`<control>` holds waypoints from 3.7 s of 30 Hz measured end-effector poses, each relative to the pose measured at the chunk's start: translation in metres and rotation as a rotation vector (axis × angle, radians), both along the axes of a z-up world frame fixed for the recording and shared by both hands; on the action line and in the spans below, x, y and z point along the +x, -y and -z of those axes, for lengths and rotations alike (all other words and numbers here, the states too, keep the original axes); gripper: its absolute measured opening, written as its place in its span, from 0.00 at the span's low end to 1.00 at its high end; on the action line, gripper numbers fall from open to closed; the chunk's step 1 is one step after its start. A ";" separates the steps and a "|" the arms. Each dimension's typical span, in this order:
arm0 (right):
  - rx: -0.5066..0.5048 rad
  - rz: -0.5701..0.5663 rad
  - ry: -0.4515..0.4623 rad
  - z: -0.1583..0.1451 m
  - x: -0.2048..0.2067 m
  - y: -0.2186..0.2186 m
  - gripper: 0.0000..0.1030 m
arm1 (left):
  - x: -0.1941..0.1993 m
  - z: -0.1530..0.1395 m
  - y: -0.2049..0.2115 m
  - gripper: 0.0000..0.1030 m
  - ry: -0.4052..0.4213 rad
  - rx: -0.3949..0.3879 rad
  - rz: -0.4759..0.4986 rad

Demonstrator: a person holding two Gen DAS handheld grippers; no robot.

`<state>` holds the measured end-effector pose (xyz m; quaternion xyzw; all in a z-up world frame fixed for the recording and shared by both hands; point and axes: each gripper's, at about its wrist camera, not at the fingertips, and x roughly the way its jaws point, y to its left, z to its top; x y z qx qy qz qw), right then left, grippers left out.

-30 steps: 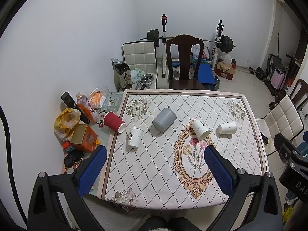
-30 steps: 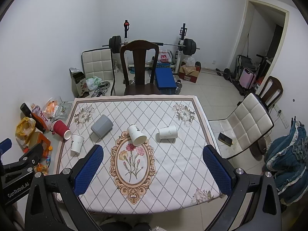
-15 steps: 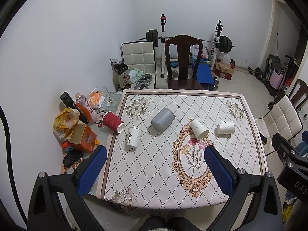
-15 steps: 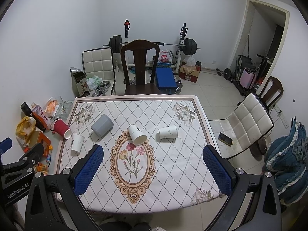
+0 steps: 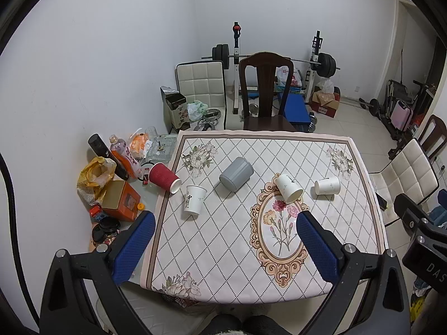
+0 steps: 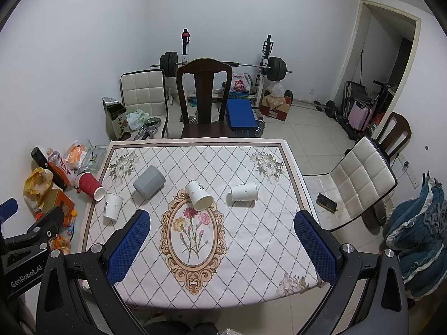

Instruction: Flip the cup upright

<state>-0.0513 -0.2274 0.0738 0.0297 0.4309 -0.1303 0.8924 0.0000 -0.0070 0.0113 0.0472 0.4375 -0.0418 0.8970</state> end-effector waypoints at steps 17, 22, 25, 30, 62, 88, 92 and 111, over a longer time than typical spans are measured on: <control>0.001 -0.009 0.002 -0.008 0.000 -0.001 1.00 | -0.001 0.000 0.000 1.00 0.004 0.000 -0.002; -0.001 -0.012 0.002 -0.010 -0.001 -0.005 1.00 | 0.001 -0.002 -0.002 1.00 0.007 0.000 -0.005; -0.002 -0.015 0.001 -0.011 -0.001 -0.006 1.00 | 0.001 -0.002 -0.002 1.00 0.008 0.002 -0.006; -0.001 -0.025 0.003 -0.008 -0.004 -0.013 1.00 | 0.002 -0.004 -0.003 1.00 0.008 0.002 -0.011; 0.161 -0.010 -0.588 0.312 0.127 0.012 1.00 | 0.140 0.220 0.007 0.99 -0.331 0.302 0.036; 0.180 0.158 -0.834 0.440 0.227 -0.001 0.91 | 0.314 0.333 0.076 0.80 -0.472 0.369 0.468; 0.184 0.174 -0.844 0.439 0.236 0.001 0.91 | 0.321 0.356 0.089 0.80 -0.510 0.393 0.515; 0.152 0.209 -0.842 0.462 0.250 0.017 0.91 | 0.329 0.395 0.096 0.78 -0.507 0.466 0.526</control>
